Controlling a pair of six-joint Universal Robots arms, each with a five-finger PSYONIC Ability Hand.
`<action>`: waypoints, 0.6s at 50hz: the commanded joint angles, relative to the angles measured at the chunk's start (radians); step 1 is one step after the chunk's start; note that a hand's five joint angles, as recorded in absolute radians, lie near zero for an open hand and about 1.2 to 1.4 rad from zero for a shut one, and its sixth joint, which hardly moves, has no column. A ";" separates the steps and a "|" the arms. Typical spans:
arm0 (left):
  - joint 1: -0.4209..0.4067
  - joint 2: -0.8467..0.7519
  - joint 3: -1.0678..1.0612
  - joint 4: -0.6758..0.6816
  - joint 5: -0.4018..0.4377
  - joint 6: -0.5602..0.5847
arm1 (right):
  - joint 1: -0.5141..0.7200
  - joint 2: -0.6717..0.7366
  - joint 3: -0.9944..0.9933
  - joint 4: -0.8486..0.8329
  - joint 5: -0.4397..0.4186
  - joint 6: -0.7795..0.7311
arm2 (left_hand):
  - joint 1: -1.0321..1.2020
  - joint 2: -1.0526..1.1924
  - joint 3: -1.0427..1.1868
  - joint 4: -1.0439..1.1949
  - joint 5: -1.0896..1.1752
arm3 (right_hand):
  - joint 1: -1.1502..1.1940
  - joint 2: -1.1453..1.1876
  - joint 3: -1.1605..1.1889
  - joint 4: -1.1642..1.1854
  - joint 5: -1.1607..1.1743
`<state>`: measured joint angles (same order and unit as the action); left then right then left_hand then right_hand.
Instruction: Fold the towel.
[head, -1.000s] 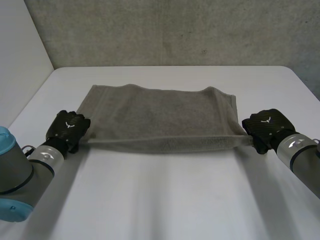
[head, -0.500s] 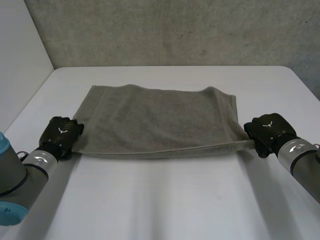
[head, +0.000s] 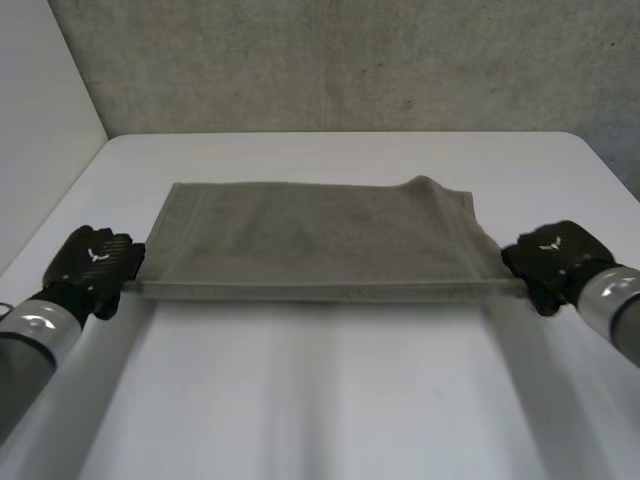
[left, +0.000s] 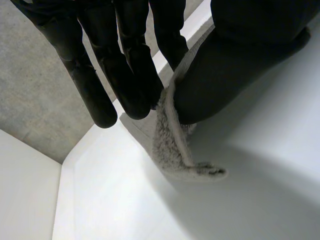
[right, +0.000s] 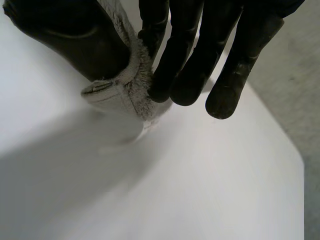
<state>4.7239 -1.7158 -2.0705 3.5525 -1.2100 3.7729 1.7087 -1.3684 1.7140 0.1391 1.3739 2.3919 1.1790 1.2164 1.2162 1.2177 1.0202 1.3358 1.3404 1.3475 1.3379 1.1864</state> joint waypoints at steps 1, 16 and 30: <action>0.071 0.275 -0.045 -0.355 0.091 0.034 | -0.101 -0.106 -0.002 0.407 -0.067 -0.295 | 0.217 0.180 0.180 0.179 0.202 | 0.060 0.056 0.049 0.058 0.035; 0.138 0.170 0.013 -0.307 0.213 0.048 | -0.201 -0.072 -0.174 0.412 -0.228 -0.231 | 0.217 0.180 0.180 0.179 0.202 | 0.060 0.056 0.049 0.058 0.035; -0.109 -0.313 0.490 -0.159 -0.058 -0.169 | -0.063 0.210 -0.425 0.156 0.003 0.001 | 0.217 0.180 0.180 0.179 0.202 | 0.060 0.056 0.049 0.058 0.035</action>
<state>4.6830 -1.8667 -1.7801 3.3639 -1.1522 3.6788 1.5991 -1.2517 1.3631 0.4143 1.2935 2.3244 1.1846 1.2174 1.2169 1.2184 1.0336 1.3359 1.3404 1.3475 1.3379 1.1865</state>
